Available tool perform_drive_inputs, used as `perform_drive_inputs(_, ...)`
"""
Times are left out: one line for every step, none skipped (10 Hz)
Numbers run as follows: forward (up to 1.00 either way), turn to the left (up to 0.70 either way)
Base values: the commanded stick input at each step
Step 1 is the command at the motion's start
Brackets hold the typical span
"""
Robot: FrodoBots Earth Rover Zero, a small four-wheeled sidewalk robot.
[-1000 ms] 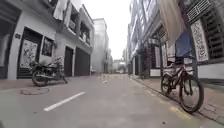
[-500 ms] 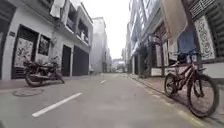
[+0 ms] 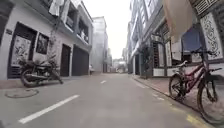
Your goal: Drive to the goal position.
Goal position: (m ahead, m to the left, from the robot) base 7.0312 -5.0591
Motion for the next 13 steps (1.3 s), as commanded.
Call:
perform_drive_inputs(0.5,0.0)
perform_drive_inputs(0.49,0.0)
perform_drive_inputs(0.49,0.0)
perform_drive_inputs(0.49,0.0)
perform_drive_inputs(0.49,0.0)
perform_drive_inputs(0.49,0.0)
perform_drive_inputs(0.49,0.0)
perform_drive_inputs(0.49,0.0)
perform_drive_inputs(0.49,0.0)
perform_drive_inputs(0.49,0.0)
perform_drive_inputs(0.49,0.0)
perform_drive_inputs(0.5,0.0)
perform_drive_inputs(0.5,0.0)
